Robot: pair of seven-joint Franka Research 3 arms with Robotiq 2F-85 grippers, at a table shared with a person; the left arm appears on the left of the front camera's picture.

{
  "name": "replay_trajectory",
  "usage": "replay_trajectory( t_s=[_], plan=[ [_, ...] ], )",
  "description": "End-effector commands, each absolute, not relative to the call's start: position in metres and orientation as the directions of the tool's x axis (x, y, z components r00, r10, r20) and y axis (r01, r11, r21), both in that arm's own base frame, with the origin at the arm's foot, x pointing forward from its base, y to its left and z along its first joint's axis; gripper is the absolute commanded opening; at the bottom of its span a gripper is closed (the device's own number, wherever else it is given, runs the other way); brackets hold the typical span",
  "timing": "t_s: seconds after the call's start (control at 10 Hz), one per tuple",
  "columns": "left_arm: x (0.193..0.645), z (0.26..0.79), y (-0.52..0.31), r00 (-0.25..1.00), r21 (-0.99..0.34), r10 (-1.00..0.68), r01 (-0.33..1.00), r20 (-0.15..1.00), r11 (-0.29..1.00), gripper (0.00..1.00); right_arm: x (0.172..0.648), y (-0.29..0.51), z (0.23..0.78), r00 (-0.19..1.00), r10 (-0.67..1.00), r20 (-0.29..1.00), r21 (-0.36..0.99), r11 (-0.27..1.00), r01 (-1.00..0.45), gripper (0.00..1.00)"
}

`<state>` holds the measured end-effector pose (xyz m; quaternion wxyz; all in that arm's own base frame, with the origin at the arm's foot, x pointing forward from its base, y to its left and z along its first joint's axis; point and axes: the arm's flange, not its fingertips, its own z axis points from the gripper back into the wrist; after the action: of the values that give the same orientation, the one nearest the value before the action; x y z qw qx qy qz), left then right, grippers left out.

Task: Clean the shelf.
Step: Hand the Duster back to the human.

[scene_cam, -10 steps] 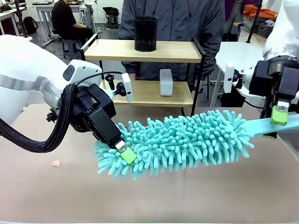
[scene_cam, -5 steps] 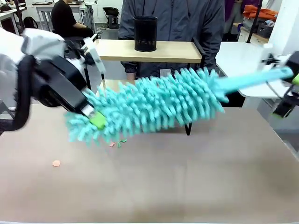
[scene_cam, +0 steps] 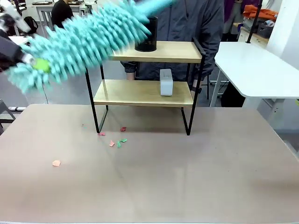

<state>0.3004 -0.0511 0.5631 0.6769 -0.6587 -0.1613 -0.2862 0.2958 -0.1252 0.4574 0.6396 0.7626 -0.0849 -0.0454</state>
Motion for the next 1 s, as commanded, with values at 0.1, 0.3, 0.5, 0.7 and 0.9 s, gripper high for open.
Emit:
replay_trajectory(
  t_s=[0.1,0.3,0.5,0.7,0.9],
  plan=[
    [0.306,0.547,0.02,0.792,-0.874,0.371,0.459,0.485,0.161,0.0,0.296,-0.125,0.457,0.981,-0.187,0.039,0.983,-0.167,-0.071,1.0],
    [0.311,0.516,0.063,0.722,-0.923,0.577,0.336,0.381,0.189,0.0,0.296,-0.125,0.457,0.981,-0.187,0.039,0.983,-0.167,-0.071,1.0],
    [0.325,0.484,0.08,0.737,-0.963,0.621,0.192,0.268,0.187,0.0,0.296,-0.125,0.457,0.981,-0.187,0.039,0.983,-0.167,-0.071,1.0],
    [0.343,0.455,0.075,0.816,-0.977,0.558,0.036,0.15,0.209,0.0,0.296,-0.125,0.457,0.981,-0.187,0.039,0.983,-0.167,-0.071,1.0],
    [0.356,0.445,0.066,0.834,-0.982,0.534,0.041,0.135,0.183,0.0,0.296,-0.125,0.457,0.981,-0.187,0.039,0.983,-0.167,-0.071,1.0]
  ],
)
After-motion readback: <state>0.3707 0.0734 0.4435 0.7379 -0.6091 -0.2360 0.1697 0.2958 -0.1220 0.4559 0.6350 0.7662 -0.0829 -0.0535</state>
